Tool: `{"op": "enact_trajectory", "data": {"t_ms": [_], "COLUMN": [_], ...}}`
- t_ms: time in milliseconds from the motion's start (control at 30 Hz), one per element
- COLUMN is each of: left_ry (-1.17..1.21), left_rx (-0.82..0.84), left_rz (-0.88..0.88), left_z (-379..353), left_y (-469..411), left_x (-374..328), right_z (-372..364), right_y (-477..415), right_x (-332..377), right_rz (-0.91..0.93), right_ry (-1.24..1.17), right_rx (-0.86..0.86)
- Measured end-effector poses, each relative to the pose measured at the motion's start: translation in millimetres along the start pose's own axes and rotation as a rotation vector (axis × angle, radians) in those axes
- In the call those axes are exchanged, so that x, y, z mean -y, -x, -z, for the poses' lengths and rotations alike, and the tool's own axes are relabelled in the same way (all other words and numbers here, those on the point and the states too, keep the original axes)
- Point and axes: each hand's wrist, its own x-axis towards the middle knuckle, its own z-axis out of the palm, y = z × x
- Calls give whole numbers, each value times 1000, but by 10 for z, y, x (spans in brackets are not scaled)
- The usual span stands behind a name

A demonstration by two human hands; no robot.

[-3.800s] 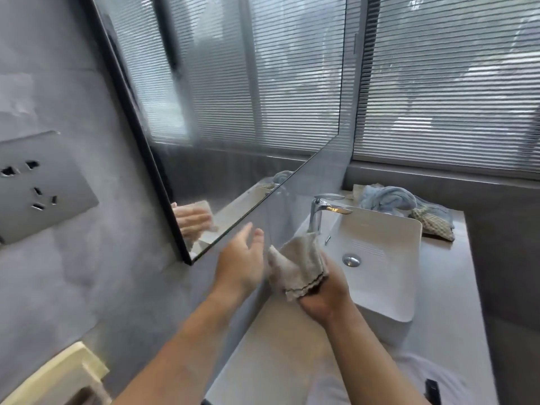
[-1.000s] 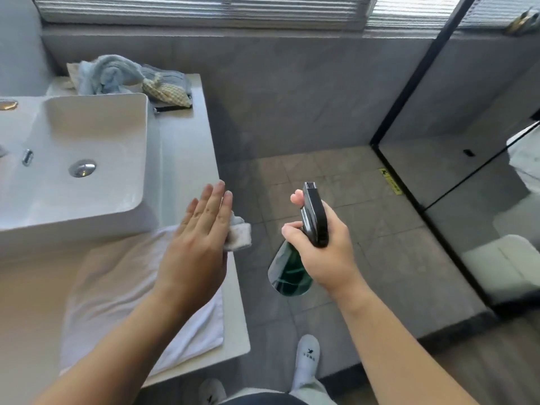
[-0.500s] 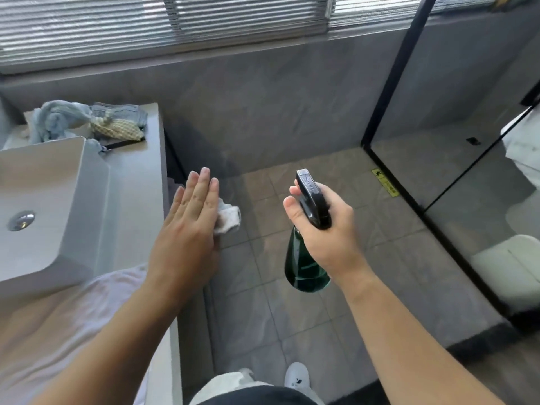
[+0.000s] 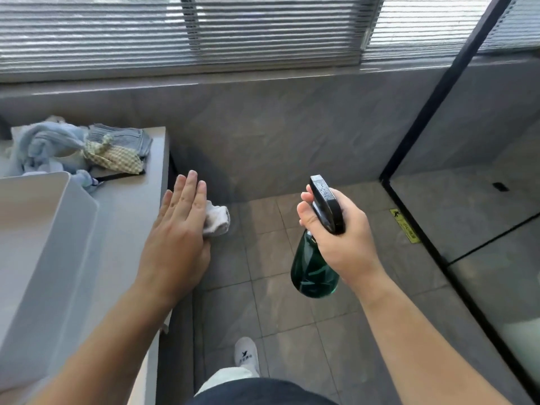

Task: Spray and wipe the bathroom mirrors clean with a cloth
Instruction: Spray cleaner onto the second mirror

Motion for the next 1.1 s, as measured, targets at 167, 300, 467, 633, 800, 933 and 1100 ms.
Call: {"op": "enact_trajectory", "data": {"t_ms": [167,300,467,633,800,933,1100], "left_ry": [-6,-4,-47,-121,-212,-230,-266], "left_rx": [5,28,30,-6,-30,-53,-48], "left_rz": [-1,53,92,249,428,582,748], "left_z": [-150,-327,-671,-816,-679,-610,-610], "left_y": [-834,-1410,-2025,-2631,-3153,-3387,-3437], "left_x": [571,903,1281,1717,2094,2397,2889], "right_z": [-406,-706,-1142,-1659,-2177,-2732,-3483], "right_y": [-956,-1686,-2667,-3733,-4716,-5296,-5799], "right_x": [-24,-101,-294,-336,-95,11,11], "right_rz": [-18,-46,-42,28,70,116,116], "right_ry": [-1,-31,-63,-81,-73,-68,-66], "right_rx": [37,61,155,350,564,694,810]}}
